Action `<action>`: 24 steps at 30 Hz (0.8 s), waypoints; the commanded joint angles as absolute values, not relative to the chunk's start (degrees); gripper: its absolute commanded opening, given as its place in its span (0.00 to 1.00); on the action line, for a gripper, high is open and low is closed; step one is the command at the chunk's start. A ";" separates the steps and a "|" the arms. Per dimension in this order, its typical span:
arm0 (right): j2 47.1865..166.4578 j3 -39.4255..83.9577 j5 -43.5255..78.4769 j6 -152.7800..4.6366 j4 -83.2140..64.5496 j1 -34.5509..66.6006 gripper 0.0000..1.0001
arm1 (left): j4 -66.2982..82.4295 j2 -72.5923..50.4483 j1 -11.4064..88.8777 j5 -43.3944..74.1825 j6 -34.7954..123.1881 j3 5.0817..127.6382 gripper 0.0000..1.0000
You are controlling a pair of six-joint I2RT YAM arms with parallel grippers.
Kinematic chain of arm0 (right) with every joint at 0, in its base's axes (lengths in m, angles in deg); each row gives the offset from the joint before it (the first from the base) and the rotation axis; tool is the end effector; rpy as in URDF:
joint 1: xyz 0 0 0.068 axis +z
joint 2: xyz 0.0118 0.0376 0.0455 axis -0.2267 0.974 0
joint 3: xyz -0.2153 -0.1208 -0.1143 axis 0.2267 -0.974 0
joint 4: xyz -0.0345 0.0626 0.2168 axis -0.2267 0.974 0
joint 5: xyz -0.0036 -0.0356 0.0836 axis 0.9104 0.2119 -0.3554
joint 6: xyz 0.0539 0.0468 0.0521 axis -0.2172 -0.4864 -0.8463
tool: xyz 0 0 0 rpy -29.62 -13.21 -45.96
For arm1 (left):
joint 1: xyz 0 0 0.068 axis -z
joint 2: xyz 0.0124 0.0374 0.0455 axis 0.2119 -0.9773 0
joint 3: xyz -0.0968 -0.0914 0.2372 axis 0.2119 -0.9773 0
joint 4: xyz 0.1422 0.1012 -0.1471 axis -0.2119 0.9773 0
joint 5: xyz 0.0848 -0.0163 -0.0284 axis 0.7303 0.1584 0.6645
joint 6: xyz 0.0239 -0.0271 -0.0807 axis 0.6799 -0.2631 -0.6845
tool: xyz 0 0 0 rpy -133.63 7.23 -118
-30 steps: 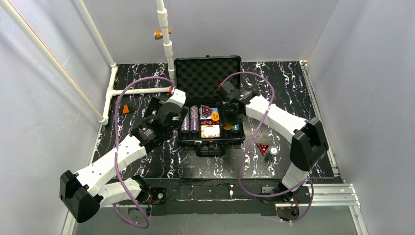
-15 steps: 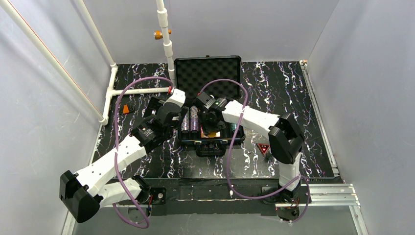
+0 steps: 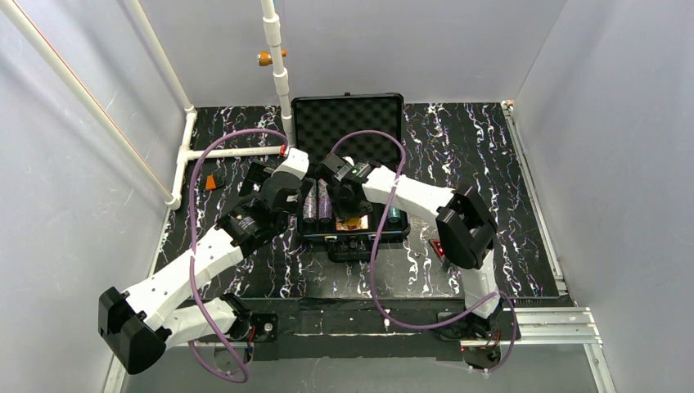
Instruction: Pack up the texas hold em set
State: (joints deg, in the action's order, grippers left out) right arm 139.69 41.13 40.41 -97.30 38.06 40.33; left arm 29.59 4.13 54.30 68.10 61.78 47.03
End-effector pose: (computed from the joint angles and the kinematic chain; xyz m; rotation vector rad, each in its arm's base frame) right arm 0.2559 0.3103 0.2026 -0.4715 2.6310 0.0871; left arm 0.2007 -0.1070 0.3159 0.3301 1.8867 0.3679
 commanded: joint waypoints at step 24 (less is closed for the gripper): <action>139.91 43.77 44.20 -98.14 40.46 41.39 0.76 | 28.98 6.15 54.18 70.33 62.01 45.96 0.99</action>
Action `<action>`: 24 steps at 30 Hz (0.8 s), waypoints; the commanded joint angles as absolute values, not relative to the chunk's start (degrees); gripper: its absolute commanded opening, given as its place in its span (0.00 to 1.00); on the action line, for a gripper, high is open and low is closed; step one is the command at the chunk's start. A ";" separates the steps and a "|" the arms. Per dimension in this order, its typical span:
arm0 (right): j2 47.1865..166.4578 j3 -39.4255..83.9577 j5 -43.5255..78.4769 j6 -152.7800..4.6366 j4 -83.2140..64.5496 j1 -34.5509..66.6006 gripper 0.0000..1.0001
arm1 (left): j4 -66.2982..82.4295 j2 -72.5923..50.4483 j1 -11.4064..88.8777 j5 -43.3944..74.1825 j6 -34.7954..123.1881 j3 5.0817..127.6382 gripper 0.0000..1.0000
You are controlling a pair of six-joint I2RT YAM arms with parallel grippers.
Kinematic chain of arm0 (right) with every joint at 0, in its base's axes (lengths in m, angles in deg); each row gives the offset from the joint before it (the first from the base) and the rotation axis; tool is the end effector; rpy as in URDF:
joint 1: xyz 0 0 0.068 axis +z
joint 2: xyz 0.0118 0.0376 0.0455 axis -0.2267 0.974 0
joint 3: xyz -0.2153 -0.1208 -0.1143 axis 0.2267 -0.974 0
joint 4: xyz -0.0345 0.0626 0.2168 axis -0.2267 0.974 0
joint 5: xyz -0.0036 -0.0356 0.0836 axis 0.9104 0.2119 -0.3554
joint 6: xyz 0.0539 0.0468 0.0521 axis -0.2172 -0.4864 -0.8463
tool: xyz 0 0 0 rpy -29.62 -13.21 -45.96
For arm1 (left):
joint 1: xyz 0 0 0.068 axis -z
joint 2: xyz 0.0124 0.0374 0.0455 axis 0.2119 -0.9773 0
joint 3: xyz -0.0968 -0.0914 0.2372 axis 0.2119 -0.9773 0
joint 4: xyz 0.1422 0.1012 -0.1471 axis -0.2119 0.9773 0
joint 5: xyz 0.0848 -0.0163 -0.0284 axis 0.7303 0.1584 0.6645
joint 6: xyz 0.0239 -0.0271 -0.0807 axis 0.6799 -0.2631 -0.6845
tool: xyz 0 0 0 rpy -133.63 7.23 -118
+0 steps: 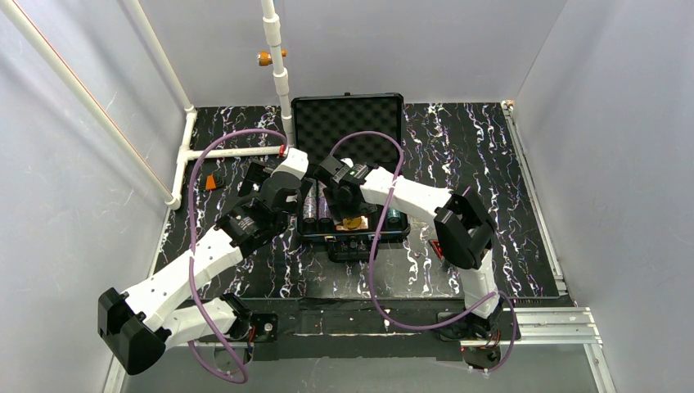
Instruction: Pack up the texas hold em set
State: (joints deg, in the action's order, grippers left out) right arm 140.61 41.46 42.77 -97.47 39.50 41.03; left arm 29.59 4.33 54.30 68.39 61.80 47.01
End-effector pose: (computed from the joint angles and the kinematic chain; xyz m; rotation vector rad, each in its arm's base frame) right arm 0.2537 0.3103 0.1976 -0.4802 2.6301 0.0174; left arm 0.2001 -0.1061 0.3166 0.3250 1.8840 0.3712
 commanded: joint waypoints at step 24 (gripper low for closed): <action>117.36 34.77 53.68 -98.73 48.08 40.39 0.98 | 29.07 6.97 54.29 69.82 61.59 45.82 0.99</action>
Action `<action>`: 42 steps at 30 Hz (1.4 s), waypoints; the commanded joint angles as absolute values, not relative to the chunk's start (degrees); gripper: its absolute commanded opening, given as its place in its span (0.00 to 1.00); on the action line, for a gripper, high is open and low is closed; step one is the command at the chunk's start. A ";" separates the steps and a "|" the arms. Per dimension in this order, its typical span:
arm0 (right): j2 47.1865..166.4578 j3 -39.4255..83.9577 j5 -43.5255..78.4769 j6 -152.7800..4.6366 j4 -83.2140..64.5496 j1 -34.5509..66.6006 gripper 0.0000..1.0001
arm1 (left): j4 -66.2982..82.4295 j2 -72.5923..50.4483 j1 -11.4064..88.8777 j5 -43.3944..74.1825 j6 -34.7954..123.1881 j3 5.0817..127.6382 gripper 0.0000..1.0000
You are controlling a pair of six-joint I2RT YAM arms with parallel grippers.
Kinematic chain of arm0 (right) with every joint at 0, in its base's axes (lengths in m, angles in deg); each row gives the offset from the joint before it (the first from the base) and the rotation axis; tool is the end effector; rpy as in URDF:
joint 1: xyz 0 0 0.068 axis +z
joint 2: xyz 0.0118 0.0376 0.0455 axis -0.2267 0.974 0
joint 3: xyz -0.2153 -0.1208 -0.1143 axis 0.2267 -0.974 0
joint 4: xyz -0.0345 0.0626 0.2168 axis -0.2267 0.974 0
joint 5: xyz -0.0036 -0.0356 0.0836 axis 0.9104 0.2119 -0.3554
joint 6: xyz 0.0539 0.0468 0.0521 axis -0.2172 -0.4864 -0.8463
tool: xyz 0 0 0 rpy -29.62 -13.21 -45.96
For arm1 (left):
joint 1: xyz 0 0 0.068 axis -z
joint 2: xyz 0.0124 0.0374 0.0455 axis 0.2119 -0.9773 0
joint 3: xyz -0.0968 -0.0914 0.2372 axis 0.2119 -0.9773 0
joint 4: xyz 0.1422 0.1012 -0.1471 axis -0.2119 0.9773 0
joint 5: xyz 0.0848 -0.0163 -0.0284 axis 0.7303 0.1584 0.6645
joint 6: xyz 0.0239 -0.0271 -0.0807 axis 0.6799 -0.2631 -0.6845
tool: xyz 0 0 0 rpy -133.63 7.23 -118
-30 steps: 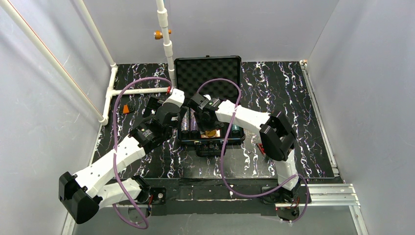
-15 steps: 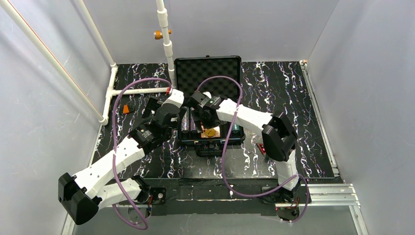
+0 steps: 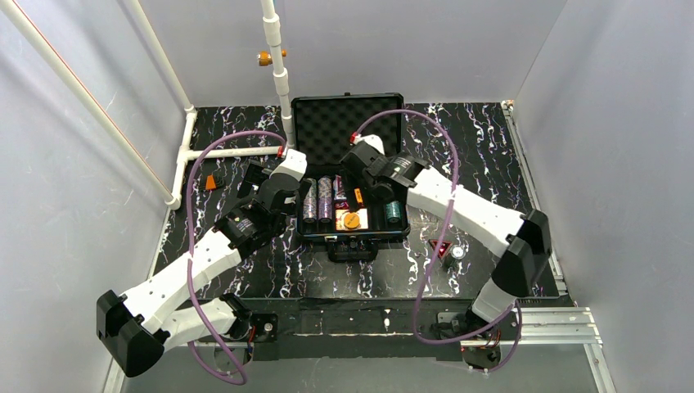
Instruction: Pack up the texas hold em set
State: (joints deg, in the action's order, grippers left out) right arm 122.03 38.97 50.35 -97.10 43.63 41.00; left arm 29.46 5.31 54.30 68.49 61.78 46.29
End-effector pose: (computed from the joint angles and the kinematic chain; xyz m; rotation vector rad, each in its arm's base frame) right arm 0.2263 0.2556 0.2982 -0.3563 2.4138 0.0693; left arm 0.1974 -0.1035 0.3162 0.3192 1.8795 0.3688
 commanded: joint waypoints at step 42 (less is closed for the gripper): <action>106.30 -2.35 34.47 -95.56 33.85 8.19 0.98 | 29.69 6.47 54.35 68.57 60.96 45.96 0.99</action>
State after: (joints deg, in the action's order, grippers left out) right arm 105.70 -1.69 36.23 -96.56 35.87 8.79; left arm 29.57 5.31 54.32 67.97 61.69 46.29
